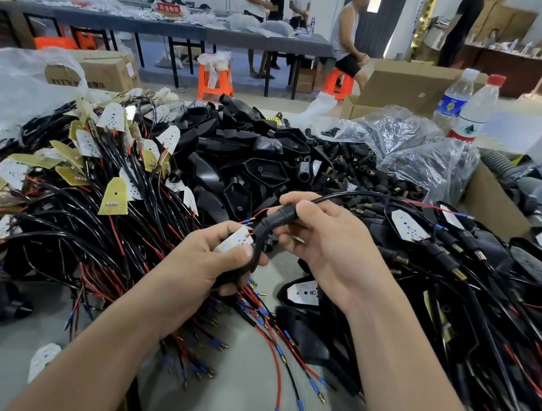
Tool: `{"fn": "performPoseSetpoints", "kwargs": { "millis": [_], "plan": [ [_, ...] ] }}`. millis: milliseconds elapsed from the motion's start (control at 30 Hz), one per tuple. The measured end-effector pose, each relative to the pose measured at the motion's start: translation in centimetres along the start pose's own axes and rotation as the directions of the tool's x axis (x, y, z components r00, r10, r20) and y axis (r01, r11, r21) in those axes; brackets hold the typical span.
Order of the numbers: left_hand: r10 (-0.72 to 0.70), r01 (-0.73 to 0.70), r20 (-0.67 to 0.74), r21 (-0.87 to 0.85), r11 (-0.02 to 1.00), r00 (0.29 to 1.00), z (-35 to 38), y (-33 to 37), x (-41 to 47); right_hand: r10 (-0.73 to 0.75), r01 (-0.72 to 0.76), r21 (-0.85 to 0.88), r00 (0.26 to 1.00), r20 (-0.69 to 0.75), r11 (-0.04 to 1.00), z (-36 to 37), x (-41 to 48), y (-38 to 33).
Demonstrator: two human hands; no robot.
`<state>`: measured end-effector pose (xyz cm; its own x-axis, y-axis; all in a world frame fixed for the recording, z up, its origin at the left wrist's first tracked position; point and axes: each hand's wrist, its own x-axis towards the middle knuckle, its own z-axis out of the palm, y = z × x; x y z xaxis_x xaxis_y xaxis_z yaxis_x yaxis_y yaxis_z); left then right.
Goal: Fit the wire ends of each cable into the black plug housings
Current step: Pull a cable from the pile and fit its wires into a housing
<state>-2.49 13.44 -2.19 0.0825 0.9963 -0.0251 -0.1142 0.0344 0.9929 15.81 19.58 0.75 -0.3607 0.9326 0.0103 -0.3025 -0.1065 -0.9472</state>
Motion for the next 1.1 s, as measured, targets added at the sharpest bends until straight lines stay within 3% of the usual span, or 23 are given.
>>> {"fn": "performPoseSetpoints", "kwargs": {
  "millis": [100, 300, 800, 1100],
  "plan": [
    [0.016, -0.016, 0.01, 0.002, 1.0, 1.0, -0.1, 0.0, 0.0, -0.004, 0.004, -0.019, 1.0, 0.007, 1.0, 0.2, -0.1, 0.0],
    [0.041, -0.041, 0.0, 0.102, 0.994, 0.999, -0.1, 0.0, 0.1, -0.11, 0.072, -0.208, 0.979, -0.174, 0.976, 0.9, 0.3, 0.4],
    [-0.042, 0.042, -0.005, 0.05, 0.998, 0.999, 0.1, 0.6, -0.5, -0.049, 0.051, -0.197, 0.999, 0.016, 0.979, 0.0, -0.3, -0.6],
    [-0.076, 0.077, -0.104, 0.005, 0.997, 0.992, 0.4, 0.5, -0.2, -0.108, 0.089, -0.245, 0.992, -0.064, 0.965, 0.0, -0.4, -0.6]
  ]
}}
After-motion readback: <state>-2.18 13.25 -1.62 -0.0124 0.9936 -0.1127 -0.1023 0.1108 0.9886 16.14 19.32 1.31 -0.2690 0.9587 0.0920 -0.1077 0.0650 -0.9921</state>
